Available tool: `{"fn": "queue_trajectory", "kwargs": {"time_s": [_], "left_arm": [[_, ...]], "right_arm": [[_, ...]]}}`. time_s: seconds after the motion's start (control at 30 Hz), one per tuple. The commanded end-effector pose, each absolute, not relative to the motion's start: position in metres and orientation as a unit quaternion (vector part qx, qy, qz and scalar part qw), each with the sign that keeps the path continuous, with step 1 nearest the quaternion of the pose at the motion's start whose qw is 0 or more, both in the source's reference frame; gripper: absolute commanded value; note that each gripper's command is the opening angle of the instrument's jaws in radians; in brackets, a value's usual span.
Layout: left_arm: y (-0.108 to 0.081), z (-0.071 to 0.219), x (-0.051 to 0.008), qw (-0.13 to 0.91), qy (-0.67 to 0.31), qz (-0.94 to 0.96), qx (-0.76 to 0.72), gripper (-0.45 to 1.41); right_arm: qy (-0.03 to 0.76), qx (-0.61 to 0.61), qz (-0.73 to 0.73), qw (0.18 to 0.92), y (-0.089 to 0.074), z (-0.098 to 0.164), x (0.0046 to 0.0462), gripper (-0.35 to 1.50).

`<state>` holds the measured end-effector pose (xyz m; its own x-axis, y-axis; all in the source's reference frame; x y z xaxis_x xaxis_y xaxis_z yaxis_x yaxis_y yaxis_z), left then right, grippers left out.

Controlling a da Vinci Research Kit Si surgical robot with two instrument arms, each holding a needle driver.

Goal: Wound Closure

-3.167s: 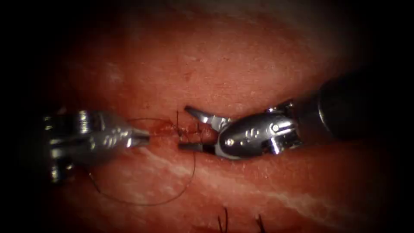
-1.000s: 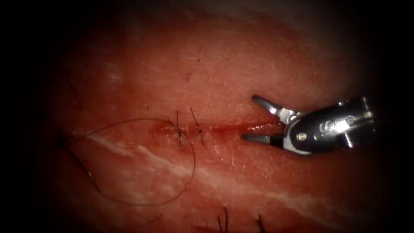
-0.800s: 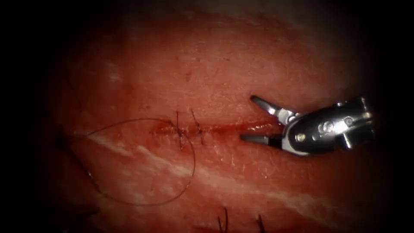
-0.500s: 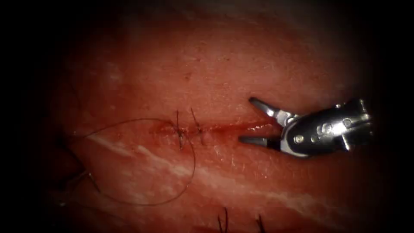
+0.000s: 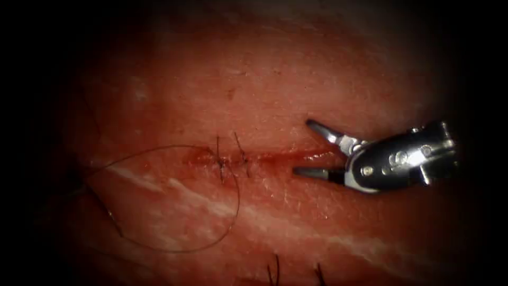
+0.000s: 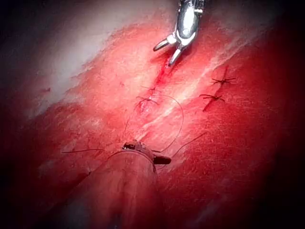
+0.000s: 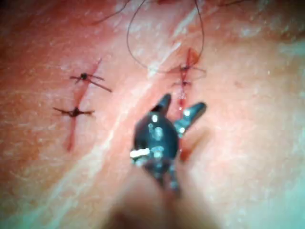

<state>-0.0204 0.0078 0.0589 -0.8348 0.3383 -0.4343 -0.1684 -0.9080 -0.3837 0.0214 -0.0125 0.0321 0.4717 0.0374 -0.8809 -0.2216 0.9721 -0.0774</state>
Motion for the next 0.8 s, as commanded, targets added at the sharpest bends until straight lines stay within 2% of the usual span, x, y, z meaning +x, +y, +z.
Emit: {"fn": "queue_trajectory", "kwargs": {"time_s": [0.03, 0.17, 0.37, 0.6, 0.8], "left_arm": [[0.0074, 0.0603, -0.021, 0.124, -0.168, 0.946, -0.25, 0.66], [0.0078, 0.0625, -0.0205, 0.086, -0.146, 0.958, -0.232, 0.74], [0.0096, 0.0651, -0.0199, 0.049, -0.103, 0.974, -0.197, 0.76], [0.0103, 0.0675, -0.0193, 0.031, -0.063, 0.984, -0.164, 0.54], [0.0095, 0.0692, -0.0192, 0.025, -0.054, 0.986, -0.153, 0.44]], "right_arm": [[0.508, -0.089, 0.076, 0.853, -0.0137, 0.0327, 0.0217, 1.25], [0.507, -0.088, 0.075, 0.854, -0.014, 0.0328, 0.022, 1.25], [0.505, -0.087, 0.077, 0.855, -0.0142, 0.0329, 0.0223, 1.25], [0.504, -0.086, 0.078, 0.856, -0.0147, 0.033, 0.0226, 1.25], [0.504, -0.086, 0.077, 0.856, -0.0148, 0.0331, 0.0226, 1.25]]}}
